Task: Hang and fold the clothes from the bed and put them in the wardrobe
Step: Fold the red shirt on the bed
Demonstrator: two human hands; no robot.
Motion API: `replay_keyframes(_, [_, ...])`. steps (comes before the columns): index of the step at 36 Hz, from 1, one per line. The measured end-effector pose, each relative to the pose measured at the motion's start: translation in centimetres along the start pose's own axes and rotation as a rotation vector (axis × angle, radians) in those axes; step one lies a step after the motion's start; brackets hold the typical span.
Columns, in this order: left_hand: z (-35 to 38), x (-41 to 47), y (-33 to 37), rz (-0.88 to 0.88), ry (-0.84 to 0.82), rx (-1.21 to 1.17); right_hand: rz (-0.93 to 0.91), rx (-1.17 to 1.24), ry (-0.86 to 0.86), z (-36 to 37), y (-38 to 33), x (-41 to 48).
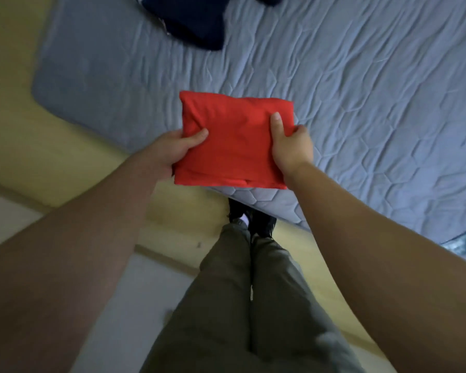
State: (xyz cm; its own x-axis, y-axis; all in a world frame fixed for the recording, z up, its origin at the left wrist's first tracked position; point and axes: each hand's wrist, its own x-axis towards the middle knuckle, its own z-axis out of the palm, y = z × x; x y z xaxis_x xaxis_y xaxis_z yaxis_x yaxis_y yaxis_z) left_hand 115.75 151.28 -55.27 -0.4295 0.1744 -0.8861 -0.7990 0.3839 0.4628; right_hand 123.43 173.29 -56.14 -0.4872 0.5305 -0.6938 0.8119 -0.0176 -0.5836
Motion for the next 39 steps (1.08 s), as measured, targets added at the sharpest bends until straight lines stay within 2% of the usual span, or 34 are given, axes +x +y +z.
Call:
replay_keyframes(5, [-3.9,-15.9,4.7,0.132,0.099,-0.244,-0.198,-0.088,-0.071,-2.6,-10.4,-10.4])
replay_keyframes(9, [-7.1,-25.9,7.2,0.27,0.266,-0.435,-0.397,-0.177,-0.161,-1.6,-18.4,-17.3])
replay_keyframes(15, [-13.5,-36.5,8.8,0.438,0.561,-0.526,-0.692,-0.328,-0.29,3.0,-29.3,-26.2])
replay_keyframes(18, [-17.7,-39.9,9.3,0.472,0.623,-0.628,-0.855,-0.39,-0.35,6.8,-34.3,-30.1])
replay_keyframes(22, [-24.8,-43.2,9.8,0.503,0.677,-0.73,-0.967,-0.42,-0.421,13.6,-40.1,-34.8])
replay_keyframes(31, [-45.7,-47.7,10.9,0.577,0.762,-0.795,-1.098,-0.416,-0.527,32.8,-51.5,-43.5])
replay_keyframes(39, [-63.9,-50.7,16.0,0.674,0.831,-0.792,-1.172,-0.418,-0.547,46.4,-64.2,-50.9])
